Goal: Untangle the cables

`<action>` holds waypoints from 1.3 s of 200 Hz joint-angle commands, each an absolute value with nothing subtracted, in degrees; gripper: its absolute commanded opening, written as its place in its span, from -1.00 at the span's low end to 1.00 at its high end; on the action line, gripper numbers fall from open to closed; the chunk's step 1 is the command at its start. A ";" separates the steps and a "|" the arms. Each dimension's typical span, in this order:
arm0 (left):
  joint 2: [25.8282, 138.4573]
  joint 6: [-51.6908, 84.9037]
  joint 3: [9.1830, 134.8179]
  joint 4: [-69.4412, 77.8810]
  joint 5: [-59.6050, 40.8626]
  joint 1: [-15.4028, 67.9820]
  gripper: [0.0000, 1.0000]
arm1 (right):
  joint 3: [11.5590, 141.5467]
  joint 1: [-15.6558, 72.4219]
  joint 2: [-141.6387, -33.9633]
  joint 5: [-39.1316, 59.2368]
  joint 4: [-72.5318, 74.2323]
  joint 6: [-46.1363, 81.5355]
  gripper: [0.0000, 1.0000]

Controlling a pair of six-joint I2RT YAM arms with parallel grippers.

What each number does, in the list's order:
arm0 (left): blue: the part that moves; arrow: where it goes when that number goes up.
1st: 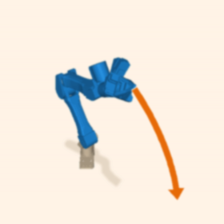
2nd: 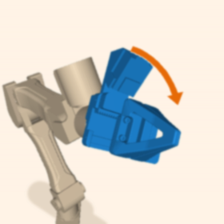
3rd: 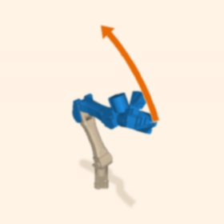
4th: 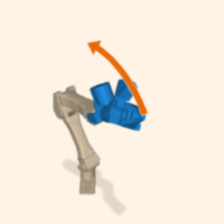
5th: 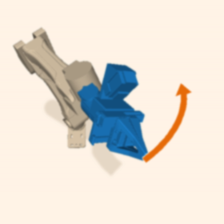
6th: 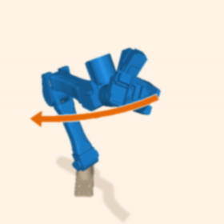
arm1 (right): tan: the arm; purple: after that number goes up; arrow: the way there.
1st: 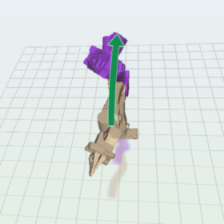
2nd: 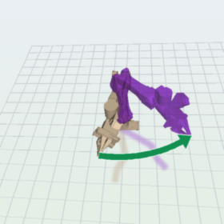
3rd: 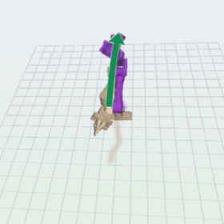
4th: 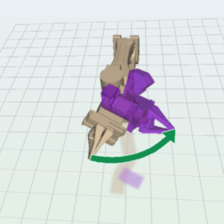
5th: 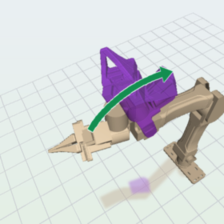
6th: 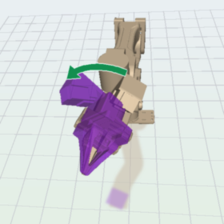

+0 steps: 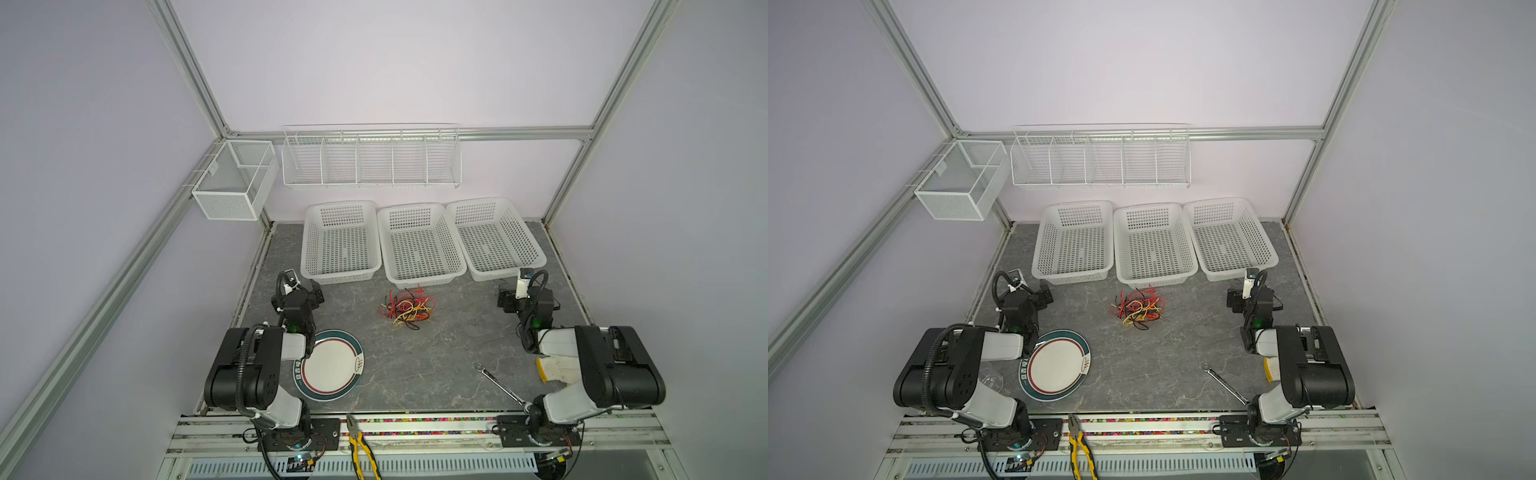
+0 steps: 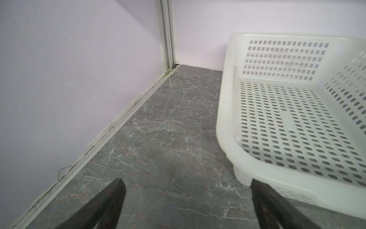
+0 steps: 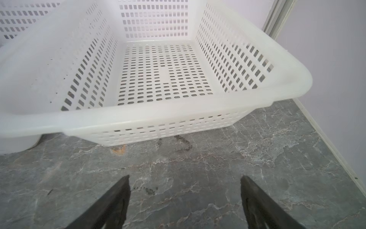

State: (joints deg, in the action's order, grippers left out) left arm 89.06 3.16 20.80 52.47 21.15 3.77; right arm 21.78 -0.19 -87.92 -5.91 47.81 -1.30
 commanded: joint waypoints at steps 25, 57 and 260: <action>88.95 3.10 21.56 53.93 21.01 3.87 0.98 | 22.50 -0.07 -87.47 -5.18 48.43 -1.49 0.76; 88.94 3.09 21.54 53.92 21.02 3.87 0.98 | 22.57 -0.12 -87.48 -5.11 48.42 -1.41 0.76; 77.79 4.05 17.36 52.10 23.54 3.87 0.99 | 25.99 0.84 -78.12 -12.43 34.11 0.64 0.76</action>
